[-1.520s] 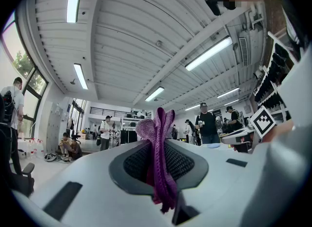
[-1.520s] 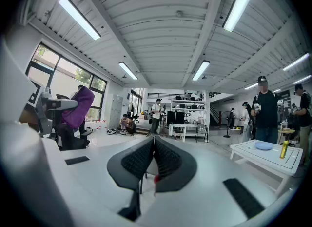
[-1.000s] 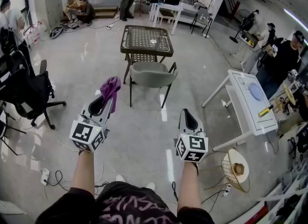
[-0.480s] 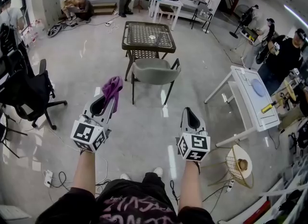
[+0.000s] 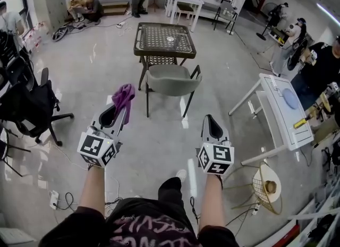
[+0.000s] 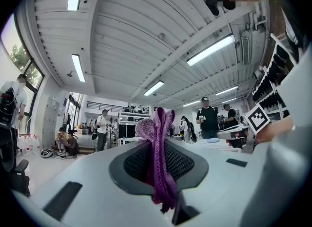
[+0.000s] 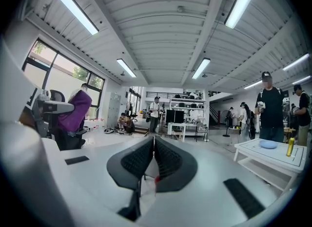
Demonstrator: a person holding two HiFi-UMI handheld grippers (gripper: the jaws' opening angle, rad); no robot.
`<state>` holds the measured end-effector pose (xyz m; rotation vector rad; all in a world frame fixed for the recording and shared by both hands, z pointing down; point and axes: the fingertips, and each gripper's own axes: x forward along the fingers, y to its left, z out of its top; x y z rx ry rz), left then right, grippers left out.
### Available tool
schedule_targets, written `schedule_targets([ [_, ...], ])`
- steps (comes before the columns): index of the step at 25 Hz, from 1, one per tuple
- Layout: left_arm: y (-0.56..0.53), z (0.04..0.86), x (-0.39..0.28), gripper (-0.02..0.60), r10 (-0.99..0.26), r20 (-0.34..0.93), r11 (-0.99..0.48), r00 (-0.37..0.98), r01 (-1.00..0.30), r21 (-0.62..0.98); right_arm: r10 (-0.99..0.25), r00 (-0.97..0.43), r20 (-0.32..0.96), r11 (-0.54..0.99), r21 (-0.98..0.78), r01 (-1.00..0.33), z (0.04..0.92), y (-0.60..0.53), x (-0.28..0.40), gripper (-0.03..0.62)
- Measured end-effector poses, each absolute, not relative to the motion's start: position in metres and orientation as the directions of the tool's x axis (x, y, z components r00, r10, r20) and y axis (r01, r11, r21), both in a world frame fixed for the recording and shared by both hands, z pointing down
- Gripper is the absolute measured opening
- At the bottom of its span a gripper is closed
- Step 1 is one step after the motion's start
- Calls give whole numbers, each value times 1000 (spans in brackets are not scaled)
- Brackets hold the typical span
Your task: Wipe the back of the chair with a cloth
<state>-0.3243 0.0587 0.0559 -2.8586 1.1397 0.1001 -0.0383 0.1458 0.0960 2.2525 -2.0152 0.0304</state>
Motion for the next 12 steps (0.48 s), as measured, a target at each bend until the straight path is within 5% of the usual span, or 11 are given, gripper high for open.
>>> schedule_targets([
  [12,-41,78,-218,80,-767,-10,-641,642,-767,-23,-991,-1,134,11,73,-997,110,17,80,28],
])
